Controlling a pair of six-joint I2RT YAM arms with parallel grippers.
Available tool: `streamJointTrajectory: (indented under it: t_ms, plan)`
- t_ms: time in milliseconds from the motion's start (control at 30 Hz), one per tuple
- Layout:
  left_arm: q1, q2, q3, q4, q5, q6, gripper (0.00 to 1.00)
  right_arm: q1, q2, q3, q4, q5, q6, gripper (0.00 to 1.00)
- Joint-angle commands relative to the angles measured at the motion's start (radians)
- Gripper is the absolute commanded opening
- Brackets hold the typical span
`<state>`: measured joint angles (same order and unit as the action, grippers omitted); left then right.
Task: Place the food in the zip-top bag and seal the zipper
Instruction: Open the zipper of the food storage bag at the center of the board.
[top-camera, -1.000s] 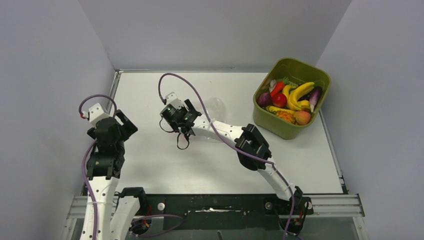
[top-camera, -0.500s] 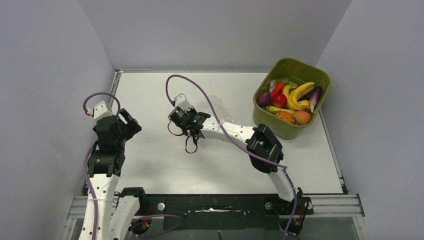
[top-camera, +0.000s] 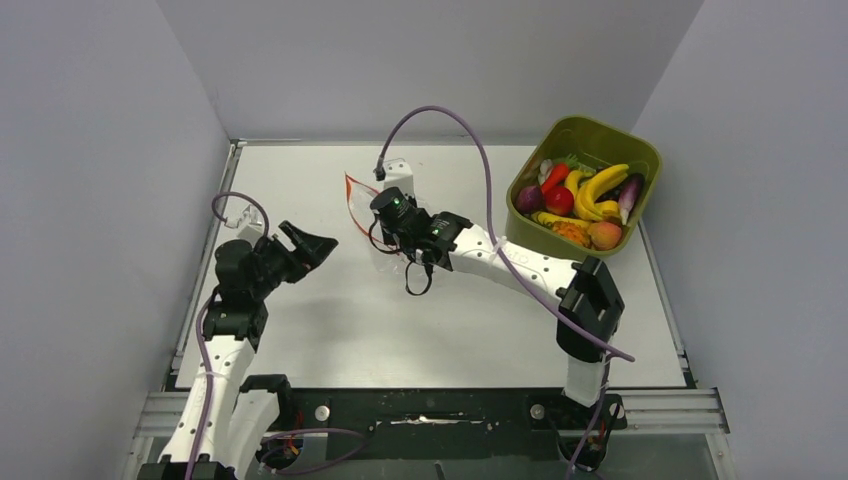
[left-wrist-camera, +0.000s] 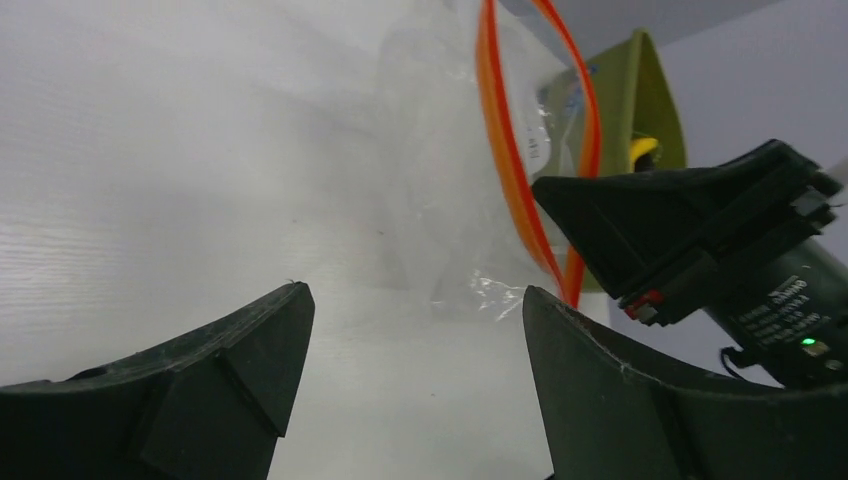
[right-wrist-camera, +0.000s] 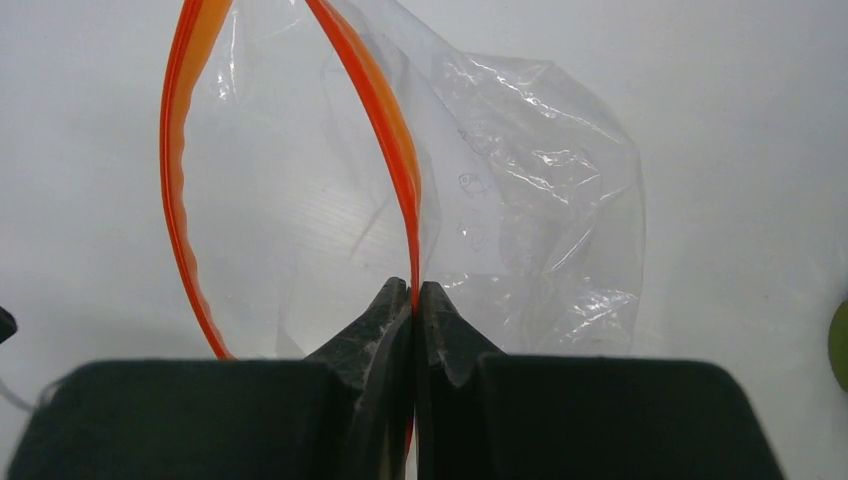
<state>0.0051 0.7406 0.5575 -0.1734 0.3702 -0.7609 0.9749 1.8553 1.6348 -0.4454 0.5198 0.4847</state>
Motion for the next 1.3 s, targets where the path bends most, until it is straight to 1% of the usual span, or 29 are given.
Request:
streamJointTrajectory:
  t_ms: [0, 100, 167, 333, 533, 600, 667, 733, 800, 833, 900, 967, 1000, 1033, 1100, 1267]
  plan:
    - [-0.005, 0.029, -0.026, 0.384, 0.216, -0.161, 0.77, 0.0, -0.075, -0.066, 0.153, -0.062, 0.087, 0.0]
    - [-0.008, 0.067, -0.094, 0.597, 0.239, -0.28, 0.77, 0.001, -0.089, -0.094, 0.186, -0.059, 0.094, 0.0]
    - [-0.014, 0.091, -0.126, 0.697, 0.217, -0.328, 0.77, 0.002, -0.094, -0.105, 0.199, -0.069, 0.094, 0.0]
    - [-0.037, 0.164, -0.102, 0.679, 0.151, -0.303, 0.76, 0.011, -0.103, -0.125, 0.222, -0.084, 0.09, 0.0]
    - [-0.092, 0.259, -0.02, 0.554, 0.075, -0.224, 0.69, 0.016, -0.114, -0.147, 0.25, -0.084, 0.072, 0.0]
    - [-0.109, 0.28, -0.008, 0.534, 0.059, -0.217, 0.65, 0.02, -0.116, -0.152, 0.255, -0.083, 0.065, 0.0]
    - [-0.128, 0.294, 0.015, 0.485, 0.011, -0.195, 0.61, 0.023, -0.124, -0.161, 0.263, -0.078, 0.059, 0.0]
    - [-0.145, 0.307, 0.04, 0.429, -0.037, -0.157, 0.53, 0.028, -0.133, -0.178, 0.277, -0.078, 0.051, 0.0]
    - [-0.15, 0.318, 0.059, 0.393, -0.053, -0.129, 0.31, 0.03, -0.14, -0.195, 0.292, -0.086, 0.042, 0.0]
    - [-0.152, 0.322, 0.069, 0.38, -0.055, -0.115, 0.23, 0.032, -0.143, -0.202, 0.296, -0.087, 0.038, 0.0]
    - [-0.152, 0.325, 0.09, 0.343, -0.056, -0.085, 0.1, 0.031, -0.146, -0.206, 0.289, -0.079, 0.037, 0.05]
    - [-0.155, 0.321, 0.096, 0.312, -0.057, -0.054, 0.01, 0.029, -0.153, -0.201, 0.271, -0.058, 0.035, 0.12]
    - [-0.155, 0.314, 0.121, 0.297, -0.057, -0.037, 0.0, 0.026, -0.159, -0.198, 0.265, -0.052, 0.033, 0.16]
    - [-0.156, 0.308, 0.13, 0.282, -0.057, -0.024, 0.0, 0.021, -0.163, -0.197, 0.26, -0.051, 0.031, 0.23]
    - [-0.158, 0.295, 0.148, 0.254, -0.058, 0.003, 0.0, 0.011, -0.172, -0.189, 0.248, -0.068, 0.026, 0.28]
    - [-0.163, 0.274, 0.205, 0.182, -0.027, 0.098, 0.0, -0.019, -0.167, -0.136, 0.203, -0.129, 0.025, 0.32]
